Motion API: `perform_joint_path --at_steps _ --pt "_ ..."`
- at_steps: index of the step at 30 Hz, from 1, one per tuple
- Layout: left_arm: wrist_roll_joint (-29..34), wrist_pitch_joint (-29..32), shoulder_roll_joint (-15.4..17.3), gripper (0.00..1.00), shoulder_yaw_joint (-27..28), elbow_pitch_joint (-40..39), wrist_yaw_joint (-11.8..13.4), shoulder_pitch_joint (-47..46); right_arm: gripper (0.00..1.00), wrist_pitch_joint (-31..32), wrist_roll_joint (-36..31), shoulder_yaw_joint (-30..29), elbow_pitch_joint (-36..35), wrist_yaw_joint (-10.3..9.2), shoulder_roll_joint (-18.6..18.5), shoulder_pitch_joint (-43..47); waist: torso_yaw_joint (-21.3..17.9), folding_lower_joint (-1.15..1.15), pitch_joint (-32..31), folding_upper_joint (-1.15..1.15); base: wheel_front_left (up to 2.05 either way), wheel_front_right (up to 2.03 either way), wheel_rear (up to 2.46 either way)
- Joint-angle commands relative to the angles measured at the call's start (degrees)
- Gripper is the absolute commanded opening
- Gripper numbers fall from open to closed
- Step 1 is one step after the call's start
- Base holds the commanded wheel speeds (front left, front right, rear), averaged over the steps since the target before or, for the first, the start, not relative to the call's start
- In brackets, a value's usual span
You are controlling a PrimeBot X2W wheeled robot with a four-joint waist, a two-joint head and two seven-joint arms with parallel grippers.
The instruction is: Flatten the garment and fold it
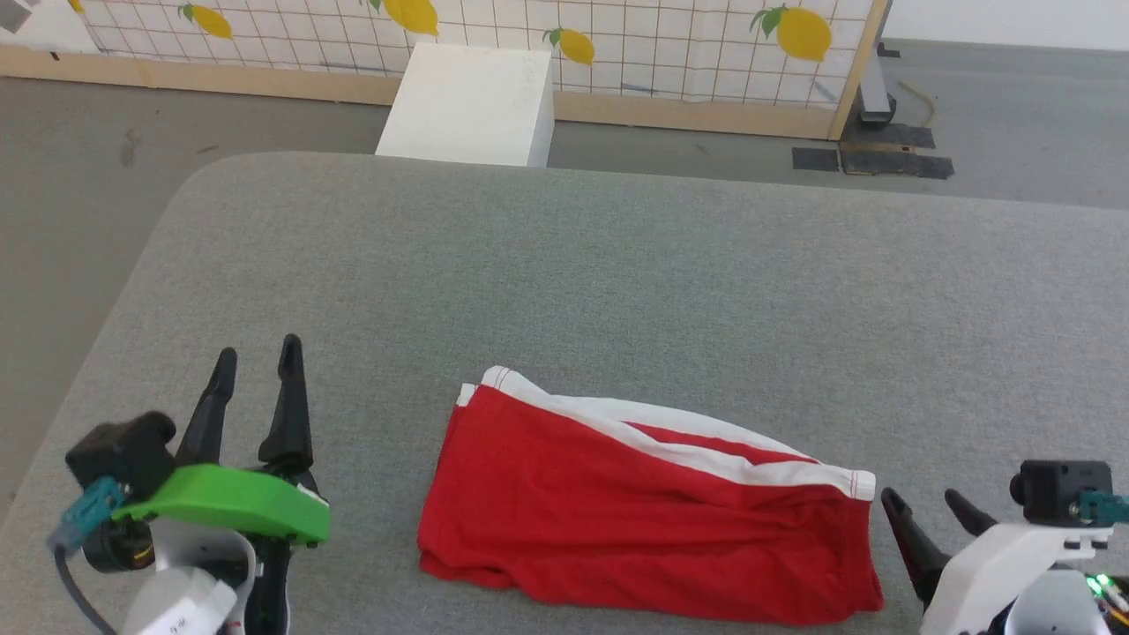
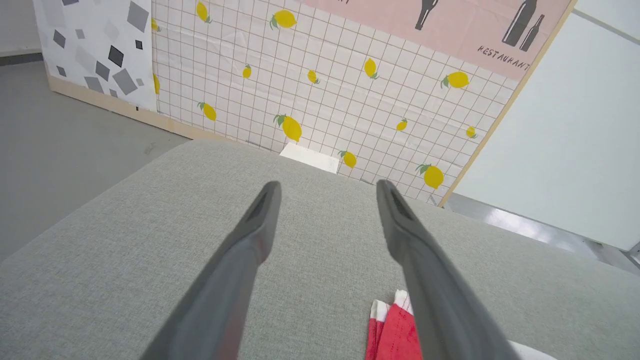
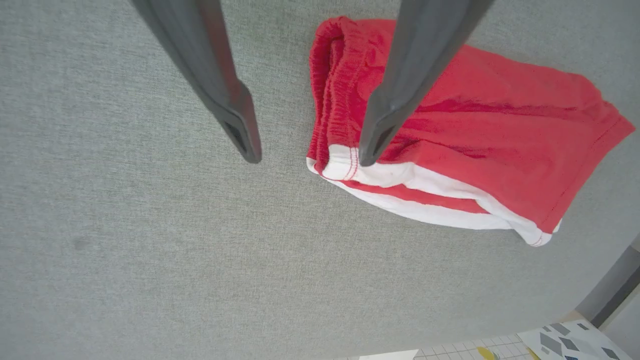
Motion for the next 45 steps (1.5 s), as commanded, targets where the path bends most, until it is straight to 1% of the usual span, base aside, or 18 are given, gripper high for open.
perform_joint_path --at_steps 1,3,4,6,10,15,23,27,28,29,30,36,40,45 --pt "0.75 -2.35 -0.44 1.0 0.06 0.49 -0.61 1.11 1.0 -1.27 -0.48 0.4 0.29 -0.08 0.16 1.11 -0.21 0.0 0.41 0.0 0.0 0.0 0.0" --pt "1.19 -5.62 -0.88 1.0 0.32 1.26 -0.93 1.45 1.0 -2.31 -0.89 1.04 1.62 -0.08 0.25 1.95 -0.32 0.0 0.92 0.0 0.0 0.0 0.0" --pt "1.99 -8.43 -1.51 1.0 0.69 2.05 -1.17 1.73 1.0 -3.44 0.92 2.21 4.67 -0.08 0.28 2.08 -0.47 0.0 1.82 0.0 0.0 0.0 0.0" --pt "2.38 -9.26 -2.06 1.0 0.84 2.27 -1.24 1.89 1.0 -3.71 1.22 2.76 6.91 -0.08 0.28 1.47 -0.46 0.0 2.29 0.0 0.0 0.0 0.0" --pt "2.63 -10.03 -3.08 1.0 1.27 3.09 -1.67 1.99 1.0 -3.88 1.36 3.86 10.85 -0.08 0.29 -0.64 -0.26 0.0 2.99 0.0 0.0 0.0 0.0" --pt "2.98 -10.36 -4.16 1.0 1.55 3.83 -2.35 1.86 1.0 -2.65 1.22 5.31 14.75 -0.08 0.29 -3.31 0.32 0.0 3.72 0.0 0.0 0.0 0.0" --pt "3.26 -10.48 -5.2 1.0 1.95 5.27 -3.53 1.08 1.0 0.57 1.85 9.33 17.52 -0.08 0.3 -6.35 1.25 0.0 4.36 0.0 0.0 0.0 0.0" --pt "3.66 -10.48 -5.73 1.0 1.8 5.67 -3.96 1.0 1.0 1.39 1.59 9.33 18.38 -0.08 0.3 -7.06 1.53 0.0 4.32 0.0 0.0 0.0 0.0" --pt "3.72 -10.49 -5.8 1.0 1.82 5.76 -4.05 1.01 0.84 1.74 1.63 9.13 18.62 -0.08 0.3 -7.16 1.52 0.0 4.29 0.0 0.0 0.0 0.0" --pt "3.79 -10.49 -5.89 1.0 1.91 5.82 -4.16 1.02 0.22 1.92 1.44 8.66 18.79 -0.08 0.3 -7.31 1.49 0.0 4.24 0.0 0.0 0.0 0.0" --pt "3.84 -10.49 -5.97 1.0 1.97 5.91 -4.25 1.05 0.0 2.04 1.25 8.38 18.88 -0.08 0.3 -7.43 1.47 0.0 4.2 0.0 0.0 0.0 0.0" --pt "4.1 -10.49 -6.43 1.0 2.18 6.33 -4.76 1.24 0.0 3.71 0.19 6.43 18.63 -0.08 0.3 -8.03 0.95 0.0 3.98 0.0 0.0 0.0 0.0" --pt "4.6 -10.49 -6.69 1.0 1.99 6.17 -4.99 1.12 0.0 5.44 -1.0 3.89 17.79 -0.08 0.18 -8.53 0.53 0.0 3.77 0.0 0.0 0.0 0.0" --pt "4.88 -10.49 -6.93 1.0 1.89 6.28 -5.24 0.93 0.0 8.28 -1.44 -1.65 16.85 -0.08 -2.83 -8.91 0.26 0.0 3.73 0.0 0.0 0.0 0.0"
